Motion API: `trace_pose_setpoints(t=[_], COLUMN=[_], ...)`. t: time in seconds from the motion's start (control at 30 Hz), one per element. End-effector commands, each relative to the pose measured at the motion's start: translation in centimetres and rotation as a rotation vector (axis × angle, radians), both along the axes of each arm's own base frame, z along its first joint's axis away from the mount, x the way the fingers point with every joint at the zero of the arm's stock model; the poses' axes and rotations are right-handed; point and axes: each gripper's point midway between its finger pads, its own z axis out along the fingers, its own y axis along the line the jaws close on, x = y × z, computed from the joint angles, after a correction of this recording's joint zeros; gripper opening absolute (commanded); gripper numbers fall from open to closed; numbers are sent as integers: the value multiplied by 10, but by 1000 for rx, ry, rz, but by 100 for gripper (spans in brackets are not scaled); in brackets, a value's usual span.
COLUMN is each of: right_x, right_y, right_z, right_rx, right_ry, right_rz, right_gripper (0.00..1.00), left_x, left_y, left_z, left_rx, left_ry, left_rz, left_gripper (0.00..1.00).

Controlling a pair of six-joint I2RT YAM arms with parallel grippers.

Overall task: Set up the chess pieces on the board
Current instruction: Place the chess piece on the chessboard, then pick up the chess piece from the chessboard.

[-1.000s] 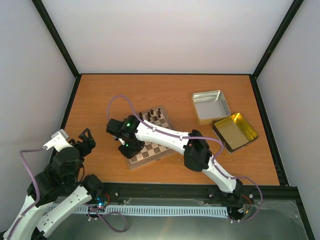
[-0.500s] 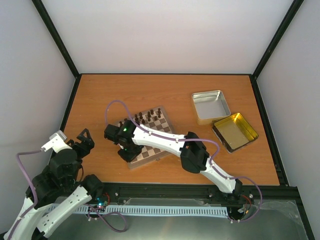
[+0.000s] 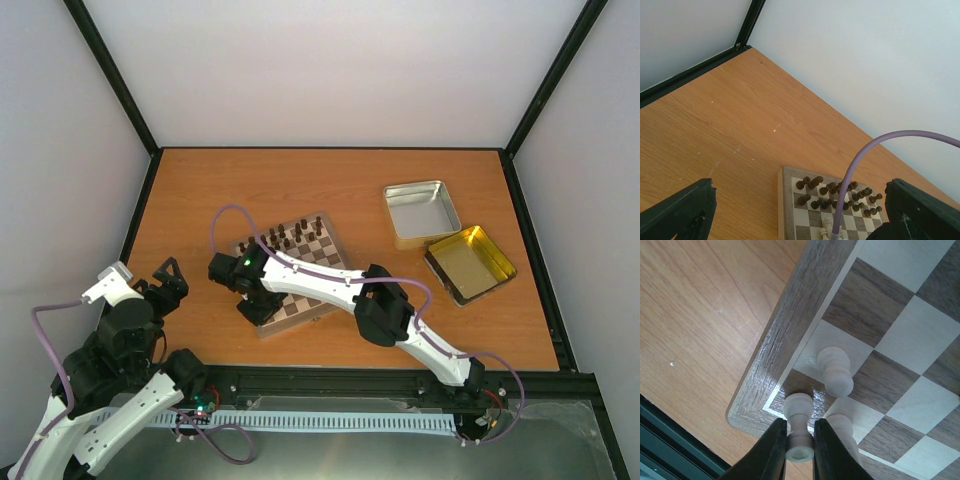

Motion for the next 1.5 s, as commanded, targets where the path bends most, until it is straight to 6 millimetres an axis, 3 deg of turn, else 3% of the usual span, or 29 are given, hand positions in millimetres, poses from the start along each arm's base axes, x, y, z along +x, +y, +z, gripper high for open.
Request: trace_pose_setpoints(t=[0.0, 0.17, 0.37, 0.57, 0.7, 0.87, 0.97, 1.17, 1.47], right_x=[1, 2, 6, 30, 55, 86, 95, 103, 111], right_y=[2, 8, 18, 22, -2, -49, -65, -74, -71], right_z=[-3, 15, 41, 82, 89, 72, 60, 30, 10], right_rx=[-9, 41, 126, 241, 272, 265, 257, 239, 207], right_ry=[-22, -28, -58, -185, -245, -259, -250, -191, -176], right_rz=[-3, -14, -37, -109, -241, -399, -415, -362, -285], right_gripper=[18, 29, 31, 31, 31, 34, 37, 35, 33], left_x=[-2, -2, -1, -1, 0, 2, 5, 13, 17], left_y=[4, 4, 3, 1, -1, -6, -10, -20, -25], left_z=[8, 8, 8, 9, 12, 13, 12, 11, 10], left_rx=[-13, -14, -10, -11, -8, 6, 21, 61, 82], left_ry=[-28, -27, -22, -34, -53, -58, -49, -22, -15], left_rz=[12, 16, 14, 0, -19, -43, -55, -82, -99], left_gripper=[93, 93, 93, 94, 95, 96, 97, 97, 98])
